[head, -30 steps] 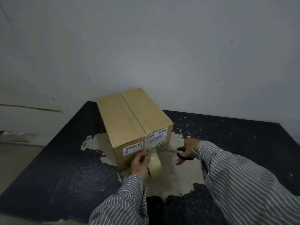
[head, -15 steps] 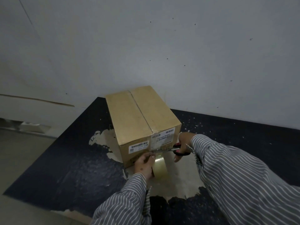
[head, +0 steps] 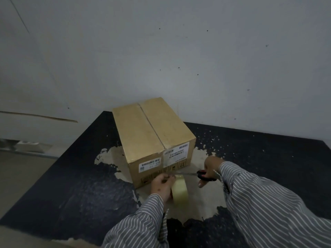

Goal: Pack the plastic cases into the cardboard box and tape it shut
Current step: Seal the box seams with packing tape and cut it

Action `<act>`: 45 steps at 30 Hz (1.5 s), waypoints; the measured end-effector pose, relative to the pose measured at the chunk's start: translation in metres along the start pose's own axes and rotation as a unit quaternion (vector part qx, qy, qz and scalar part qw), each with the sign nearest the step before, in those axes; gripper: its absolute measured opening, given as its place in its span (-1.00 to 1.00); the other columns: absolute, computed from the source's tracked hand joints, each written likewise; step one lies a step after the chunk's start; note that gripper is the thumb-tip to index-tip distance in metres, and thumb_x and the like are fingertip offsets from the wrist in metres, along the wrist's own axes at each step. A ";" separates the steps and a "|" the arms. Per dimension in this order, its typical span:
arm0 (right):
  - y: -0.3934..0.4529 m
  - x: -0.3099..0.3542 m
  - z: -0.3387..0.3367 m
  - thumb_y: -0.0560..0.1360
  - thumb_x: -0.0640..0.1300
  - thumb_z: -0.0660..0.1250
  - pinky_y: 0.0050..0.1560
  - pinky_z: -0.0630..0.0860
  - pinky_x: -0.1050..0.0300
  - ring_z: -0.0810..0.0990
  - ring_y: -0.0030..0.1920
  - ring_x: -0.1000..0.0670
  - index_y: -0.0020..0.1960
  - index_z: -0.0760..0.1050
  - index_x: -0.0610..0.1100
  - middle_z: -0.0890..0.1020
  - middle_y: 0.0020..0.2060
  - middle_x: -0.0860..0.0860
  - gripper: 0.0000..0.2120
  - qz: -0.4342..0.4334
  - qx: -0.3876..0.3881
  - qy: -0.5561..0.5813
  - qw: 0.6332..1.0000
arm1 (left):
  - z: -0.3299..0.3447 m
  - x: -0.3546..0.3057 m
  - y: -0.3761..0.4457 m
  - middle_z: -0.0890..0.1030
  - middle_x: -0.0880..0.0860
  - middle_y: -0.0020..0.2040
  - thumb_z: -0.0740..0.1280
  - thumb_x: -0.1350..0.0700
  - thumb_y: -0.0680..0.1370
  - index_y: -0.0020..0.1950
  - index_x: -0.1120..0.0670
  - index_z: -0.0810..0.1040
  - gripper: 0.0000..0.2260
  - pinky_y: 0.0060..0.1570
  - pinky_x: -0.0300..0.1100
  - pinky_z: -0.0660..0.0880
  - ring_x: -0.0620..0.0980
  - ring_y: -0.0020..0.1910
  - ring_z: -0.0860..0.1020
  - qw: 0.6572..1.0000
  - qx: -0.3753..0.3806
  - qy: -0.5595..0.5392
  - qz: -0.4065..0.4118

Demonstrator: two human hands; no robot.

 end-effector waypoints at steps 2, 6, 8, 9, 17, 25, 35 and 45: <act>0.001 -0.012 0.012 0.31 0.13 0.49 -0.13 0.38 0.19 0.46 -0.22 -0.03 -0.32 0.47 -0.15 0.50 -0.37 -0.01 -0.63 0.013 0.000 0.032 0.999 | 0.006 -0.002 0.001 0.61 0.13 -0.09 0.35 0.17 0.51 -0.19 0.07 0.55 -0.91 0.06 0.09 0.53 0.14 -0.08 0.55 1.000 0.021 0.019 0.006; 0.008 -0.034 0.039 0.38 0.09 0.44 -0.33 0.34 0.22 0.40 -0.40 0.03 -0.45 0.42 -0.14 0.45 -0.50 0.02 -0.60 0.055 -0.010 0.107 0.993 | 0.008 -0.006 0.002 0.58 0.12 -0.08 0.32 0.16 0.53 -0.22 0.04 0.52 -0.88 -0.01 0.03 0.53 0.12 -0.08 0.53 0.999 0.022 0.041 0.010; 0.007 -0.041 0.049 0.38 0.15 0.41 -0.27 0.42 0.21 0.46 -0.32 0.03 -0.24 0.50 -0.17 0.59 -0.23 -0.07 -0.63 0.076 -0.013 0.117 0.990 | 0.007 -0.007 0.003 0.58 0.13 -0.08 0.31 0.14 0.53 -0.22 0.03 0.51 -0.88 -0.06 0.03 0.56 0.10 -0.11 0.53 0.998 0.020 0.056 0.017; 0.007 -0.045 0.053 0.38 0.17 0.40 -0.10 0.48 0.16 0.52 -0.15 -0.02 -0.06 0.50 -0.19 0.57 0.01 -0.13 -0.58 0.092 -0.015 0.112 0.989 | 0.007 -0.008 0.003 0.57 0.11 -0.11 0.30 0.15 0.54 -0.21 0.04 0.50 -0.88 -0.17 -0.03 0.55 0.07 -0.15 0.52 0.997 0.024 0.063 0.025; 0.003 -0.053 0.078 0.57 -0.19 0.18 0.21 0.42 0.16 0.49 0.25 -0.10 0.24 0.42 -0.26 0.50 0.26 -0.16 -0.72 0.180 -0.066 0.135 0.972 | 0.011 -0.016 0.003 0.45 0.02 -0.20 0.24 0.17 0.56 -0.24 0.00 0.39 -0.81 -0.19 -0.17 0.39 -0.02 -0.22 0.41 0.986 0.044 0.141 0.079; 0.004 -0.031 0.069 0.47 -0.15 0.34 0.13 0.46 0.11 0.54 0.15 -0.12 0.16 0.48 -0.17 0.55 0.16 -0.14 -0.72 0.106 -0.128 0.229 0.959 | 0.011 -0.018 0.004 0.49 0.06 -0.15 0.26 0.17 0.55 -0.24 0.01 0.42 -0.83 0.04 0.01 0.47 0.06 -0.12 0.45 0.986 0.038 0.150 0.068; -0.024 0.023 0.040 0.46 -0.26 0.35 -0.05 0.50 0.33 0.53 -0.15 0.11 -0.12 0.47 -0.06 0.54 -0.12 0.03 -0.88 -0.153 -0.286 0.374 0.869 | 0.019 -0.022 0.009 0.48 0.02 -0.19 0.26 0.18 0.55 -0.26 0.00 0.40 -0.80 -0.04 -0.10 0.41 0.01 -0.15 0.44 0.982 0.039 0.168 0.079; -0.023 0.025 0.039 0.46 -0.23 0.36 0.06 0.44 0.37 0.52 -0.10 0.11 0.06 0.60 -0.19 0.56 0.02 -0.05 -0.82 -0.146 -0.319 0.323 0.879 | 0.020 -0.022 0.010 0.48 -0.01 -0.20 0.26 0.20 0.55 -0.25 0.02 0.40 -0.81 -0.06 -0.14 0.41 -0.03 -0.18 0.43 0.981 0.041 0.167 0.088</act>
Point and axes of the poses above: each hand's wrist, its own y-axis towards the middle knuckle, its own z-axis out of the palm, x = y × z, the point moved 5 cm from there along y, towards the middle knuckle
